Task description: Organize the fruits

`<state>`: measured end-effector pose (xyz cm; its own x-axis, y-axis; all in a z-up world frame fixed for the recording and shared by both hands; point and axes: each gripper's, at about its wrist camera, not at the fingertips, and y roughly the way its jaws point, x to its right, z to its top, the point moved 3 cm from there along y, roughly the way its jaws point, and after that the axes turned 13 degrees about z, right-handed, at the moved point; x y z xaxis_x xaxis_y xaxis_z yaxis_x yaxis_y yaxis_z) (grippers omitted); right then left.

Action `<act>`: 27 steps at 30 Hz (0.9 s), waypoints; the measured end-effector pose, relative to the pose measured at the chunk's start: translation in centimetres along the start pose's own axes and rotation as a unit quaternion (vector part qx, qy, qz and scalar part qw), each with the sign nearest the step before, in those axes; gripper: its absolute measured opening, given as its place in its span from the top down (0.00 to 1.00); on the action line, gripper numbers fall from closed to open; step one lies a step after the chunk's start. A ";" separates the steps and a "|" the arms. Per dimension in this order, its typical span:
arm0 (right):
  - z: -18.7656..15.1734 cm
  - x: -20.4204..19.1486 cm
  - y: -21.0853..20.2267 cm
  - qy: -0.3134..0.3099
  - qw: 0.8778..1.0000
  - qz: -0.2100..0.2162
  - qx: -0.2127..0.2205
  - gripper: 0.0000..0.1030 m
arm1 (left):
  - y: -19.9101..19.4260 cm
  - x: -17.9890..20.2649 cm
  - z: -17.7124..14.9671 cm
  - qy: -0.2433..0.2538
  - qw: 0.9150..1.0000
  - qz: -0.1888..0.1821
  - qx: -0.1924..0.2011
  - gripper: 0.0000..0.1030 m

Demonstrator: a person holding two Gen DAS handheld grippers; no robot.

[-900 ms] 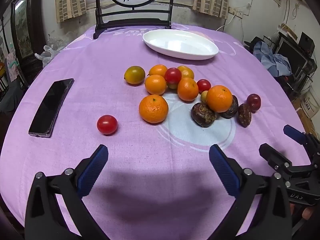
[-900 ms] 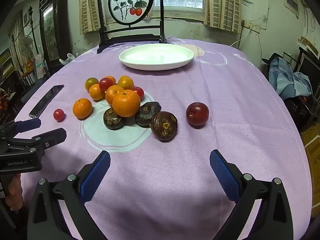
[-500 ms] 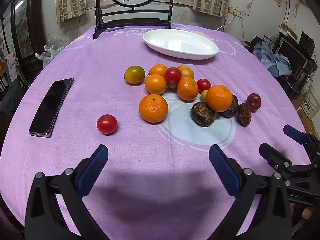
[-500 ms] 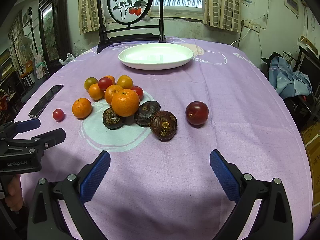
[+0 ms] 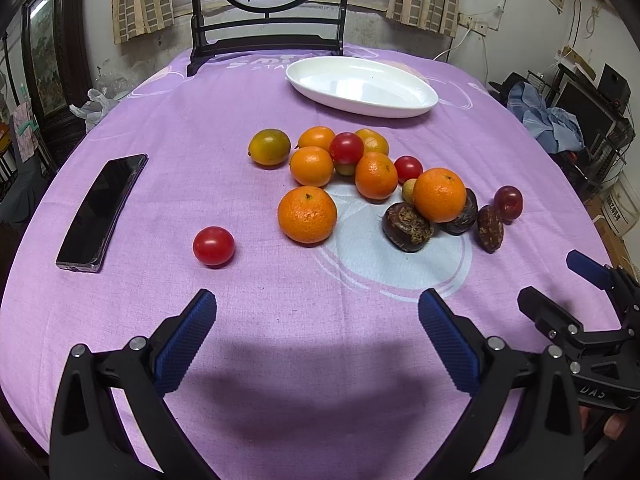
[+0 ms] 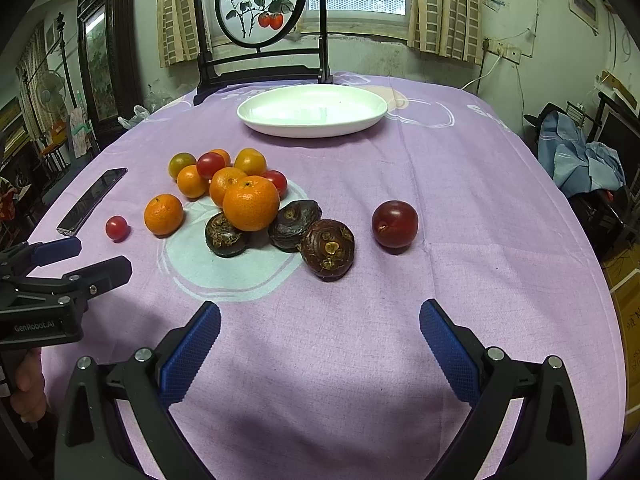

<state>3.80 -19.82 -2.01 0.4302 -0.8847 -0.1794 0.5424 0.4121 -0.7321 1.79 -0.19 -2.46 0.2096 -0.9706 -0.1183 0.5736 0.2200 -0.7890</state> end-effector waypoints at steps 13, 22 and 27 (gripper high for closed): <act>0.0 0.2 0.1 0.003 1.000 0.000 -0.002 0.03 | 0.1 0.0 0.0 0.001 1.000 -0.001 0.000 0.04; -0.3 0.4 0.4 0.008 1.000 -0.002 -0.007 0.03 | 0.3 0.0 -0.2 0.003 1.000 -0.001 0.001 0.04; -0.5 0.6 0.7 0.011 1.000 0.002 -0.011 0.03 | 0.6 0.0 -0.3 0.005 1.000 -0.002 -0.001 0.04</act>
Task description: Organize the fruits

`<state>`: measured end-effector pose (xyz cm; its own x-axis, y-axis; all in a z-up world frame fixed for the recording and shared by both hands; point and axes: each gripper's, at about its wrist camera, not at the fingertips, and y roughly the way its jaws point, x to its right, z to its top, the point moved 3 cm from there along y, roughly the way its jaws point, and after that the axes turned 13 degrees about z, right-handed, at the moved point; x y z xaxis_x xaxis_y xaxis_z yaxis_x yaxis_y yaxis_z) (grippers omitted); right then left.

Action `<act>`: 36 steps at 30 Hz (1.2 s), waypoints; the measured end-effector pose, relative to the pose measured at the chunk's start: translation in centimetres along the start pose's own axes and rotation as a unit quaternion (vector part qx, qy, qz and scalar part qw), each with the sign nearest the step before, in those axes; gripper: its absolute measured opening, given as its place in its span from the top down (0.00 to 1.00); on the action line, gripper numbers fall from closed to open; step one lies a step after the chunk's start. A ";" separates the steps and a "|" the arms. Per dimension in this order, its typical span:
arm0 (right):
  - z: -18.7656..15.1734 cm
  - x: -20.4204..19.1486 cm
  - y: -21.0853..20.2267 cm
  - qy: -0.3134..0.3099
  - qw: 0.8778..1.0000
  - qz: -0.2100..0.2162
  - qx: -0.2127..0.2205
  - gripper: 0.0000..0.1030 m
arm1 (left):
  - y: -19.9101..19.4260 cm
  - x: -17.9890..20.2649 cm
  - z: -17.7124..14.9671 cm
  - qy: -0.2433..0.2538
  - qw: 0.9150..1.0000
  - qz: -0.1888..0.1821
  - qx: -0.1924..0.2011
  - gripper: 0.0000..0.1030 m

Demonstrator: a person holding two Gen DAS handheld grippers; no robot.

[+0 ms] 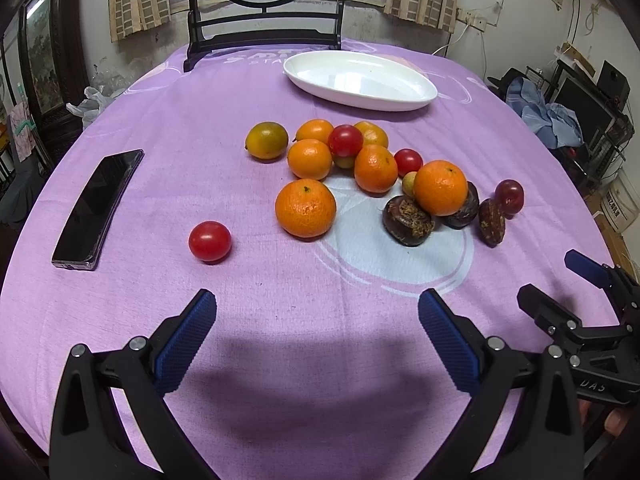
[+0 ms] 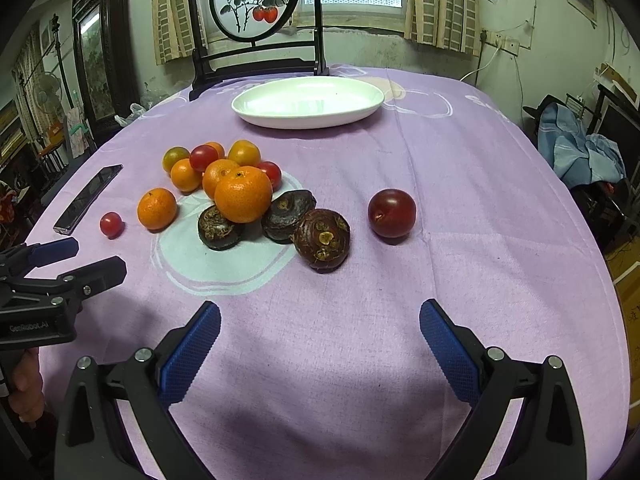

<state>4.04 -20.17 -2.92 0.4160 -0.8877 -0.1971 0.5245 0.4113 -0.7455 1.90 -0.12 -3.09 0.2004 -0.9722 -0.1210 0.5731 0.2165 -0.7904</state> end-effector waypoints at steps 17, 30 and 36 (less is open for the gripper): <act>0.3 1.0 3.8 -0.011 0.996 0.050 -0.076 0.07 | 3.1 -2.1 -0.1 0.004 0.999 -0.009 -0.031 0.04; 3.8 1.8 7.2 -0.036 0.993 0.035 -0.106 0.35 | 4.9 -2.9 0.5 -0.007 0.997 -0.025 -0.070 0.04; 4.0 2.1 7.3 -0.037 0.995 0.041 -0.088 0.42 | 5.5 -2.6 1.0 0.004 0.996 -0.008 -0.085 0.04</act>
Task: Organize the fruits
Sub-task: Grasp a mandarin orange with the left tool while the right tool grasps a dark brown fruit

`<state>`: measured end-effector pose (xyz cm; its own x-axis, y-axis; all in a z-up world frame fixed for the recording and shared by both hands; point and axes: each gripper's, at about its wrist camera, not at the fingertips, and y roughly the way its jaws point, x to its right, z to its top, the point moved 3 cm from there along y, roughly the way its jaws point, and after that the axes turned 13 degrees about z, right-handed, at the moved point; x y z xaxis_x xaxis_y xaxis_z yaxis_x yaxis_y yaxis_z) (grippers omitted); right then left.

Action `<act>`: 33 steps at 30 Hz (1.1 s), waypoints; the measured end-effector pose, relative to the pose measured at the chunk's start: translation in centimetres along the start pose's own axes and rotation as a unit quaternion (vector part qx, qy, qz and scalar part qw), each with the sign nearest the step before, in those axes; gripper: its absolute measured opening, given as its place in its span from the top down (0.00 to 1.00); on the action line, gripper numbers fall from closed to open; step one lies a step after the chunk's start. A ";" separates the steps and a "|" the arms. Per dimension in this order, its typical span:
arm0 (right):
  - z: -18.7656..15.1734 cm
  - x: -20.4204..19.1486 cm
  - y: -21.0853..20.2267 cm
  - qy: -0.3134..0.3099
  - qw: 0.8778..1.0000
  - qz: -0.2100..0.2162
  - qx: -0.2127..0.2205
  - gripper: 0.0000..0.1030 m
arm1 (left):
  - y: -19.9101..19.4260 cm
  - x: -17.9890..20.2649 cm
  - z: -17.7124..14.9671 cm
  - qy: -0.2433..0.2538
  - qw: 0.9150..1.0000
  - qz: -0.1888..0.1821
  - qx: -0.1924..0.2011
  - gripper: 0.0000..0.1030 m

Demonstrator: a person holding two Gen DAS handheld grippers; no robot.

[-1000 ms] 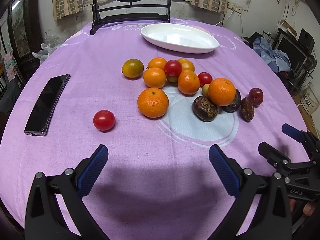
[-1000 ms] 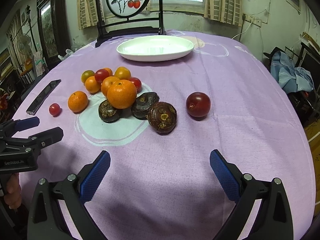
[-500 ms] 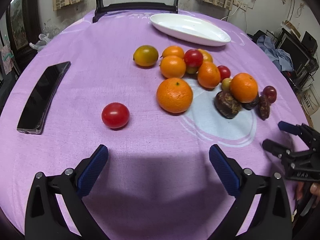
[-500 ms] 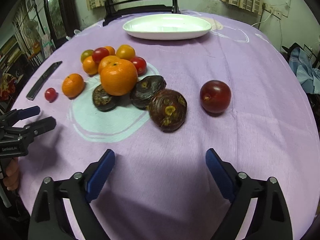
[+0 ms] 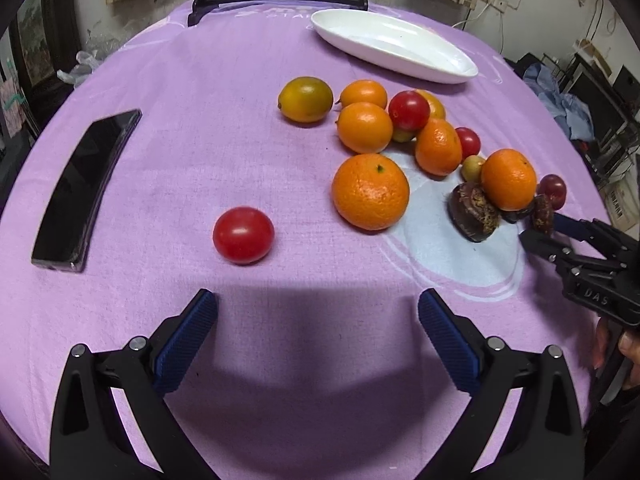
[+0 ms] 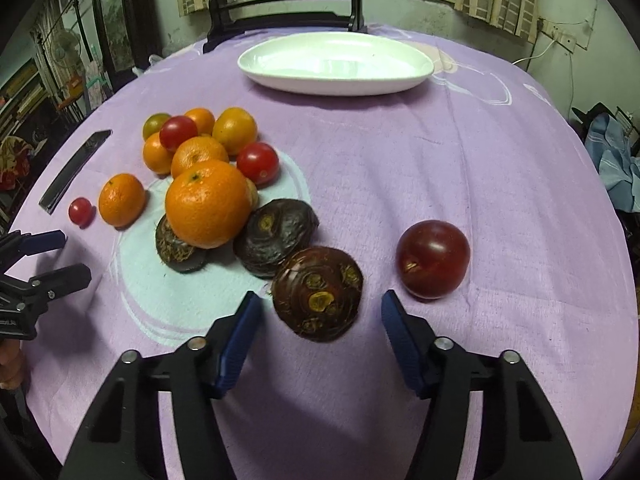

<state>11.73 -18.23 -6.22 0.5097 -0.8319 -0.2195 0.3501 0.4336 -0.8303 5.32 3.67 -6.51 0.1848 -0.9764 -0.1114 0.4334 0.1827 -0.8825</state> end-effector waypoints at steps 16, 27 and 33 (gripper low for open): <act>-0.4 0.8 -0.8 0.019 0.999 0.012 0.024 0.60 | 0.5 3.2 4.0 0.053 0.994 0.074 0.054 0.04; -0.9 0.8 -1.5 0.033 0.999 0.029 0.029 0.60 | -0.1 5.0 3.5 0.113 0.986 0.059 0.106 0.57; -1.2 0.4 -2.1 0.035 0.998 0.040 0.036 0.60 | -0.4 4.0 3.3 0.089 0.992 0.020 0.090 0.59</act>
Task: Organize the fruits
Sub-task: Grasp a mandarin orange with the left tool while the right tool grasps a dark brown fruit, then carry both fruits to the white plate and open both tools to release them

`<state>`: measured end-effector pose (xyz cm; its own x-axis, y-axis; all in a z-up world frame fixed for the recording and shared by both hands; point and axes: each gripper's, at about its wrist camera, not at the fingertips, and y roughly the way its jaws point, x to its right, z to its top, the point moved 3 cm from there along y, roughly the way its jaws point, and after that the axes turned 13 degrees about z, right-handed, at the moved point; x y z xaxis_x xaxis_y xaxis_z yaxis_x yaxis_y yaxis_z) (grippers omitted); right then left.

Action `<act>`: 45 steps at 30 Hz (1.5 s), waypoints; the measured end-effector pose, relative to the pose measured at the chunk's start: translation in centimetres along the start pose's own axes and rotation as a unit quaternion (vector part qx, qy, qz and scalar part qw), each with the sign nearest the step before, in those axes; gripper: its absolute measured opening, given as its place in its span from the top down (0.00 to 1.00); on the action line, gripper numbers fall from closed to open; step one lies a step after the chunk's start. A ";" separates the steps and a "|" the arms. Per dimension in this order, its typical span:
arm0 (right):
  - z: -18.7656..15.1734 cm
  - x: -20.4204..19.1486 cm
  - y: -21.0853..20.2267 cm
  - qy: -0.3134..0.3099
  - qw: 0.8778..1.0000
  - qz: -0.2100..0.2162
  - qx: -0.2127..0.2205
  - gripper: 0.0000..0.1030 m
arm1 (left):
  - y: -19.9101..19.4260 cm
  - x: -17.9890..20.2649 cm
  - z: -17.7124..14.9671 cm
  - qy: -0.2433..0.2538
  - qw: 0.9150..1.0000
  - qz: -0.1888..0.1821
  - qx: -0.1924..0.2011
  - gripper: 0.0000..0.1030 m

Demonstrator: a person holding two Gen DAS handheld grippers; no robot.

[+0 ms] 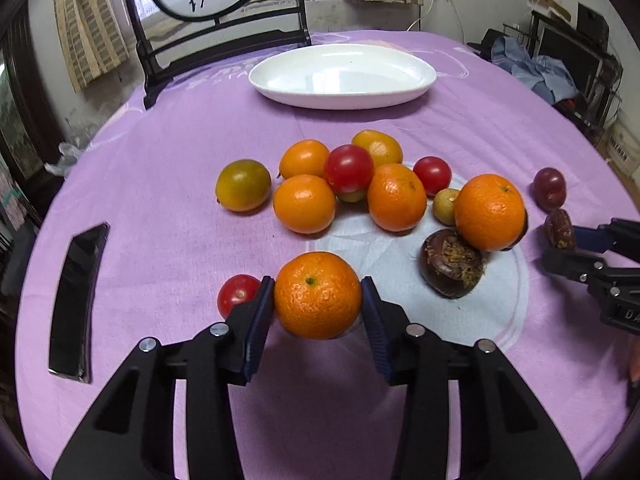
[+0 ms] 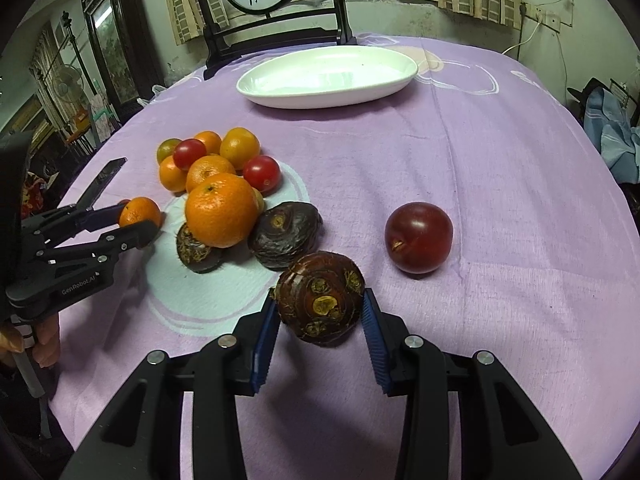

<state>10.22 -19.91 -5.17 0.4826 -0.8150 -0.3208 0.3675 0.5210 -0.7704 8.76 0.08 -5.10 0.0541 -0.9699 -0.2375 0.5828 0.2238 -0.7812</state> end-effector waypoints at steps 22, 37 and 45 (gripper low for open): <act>11.1 -2.4 -4.2 -0.084 0.995 0.017 0.056 0.60 | -3.5 0.3 12.0 0.035 0.996 -0.020 0.084 0.59; 22.2 3.6 10.8 -0.064 0.997 -0.011 -0.049 0.60 | 12.1 1.1 21.9 0.007 1.000 -0.004 -0.022 0.58; 21.7 4.7 10.4 -0.054 0.998 -0.001 -0.040 0.47 | 11.1 0.1 22.8 -0.032 0.999 0.003 -0.002 0.27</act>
<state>33.58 -12.78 -2.72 0.5668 -0.7811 -0.2618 0.3057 0.4945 -0.8136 33.73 0.31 -0.61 0.1100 -0.9727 -0.2044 0.5795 0.2298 -0.7819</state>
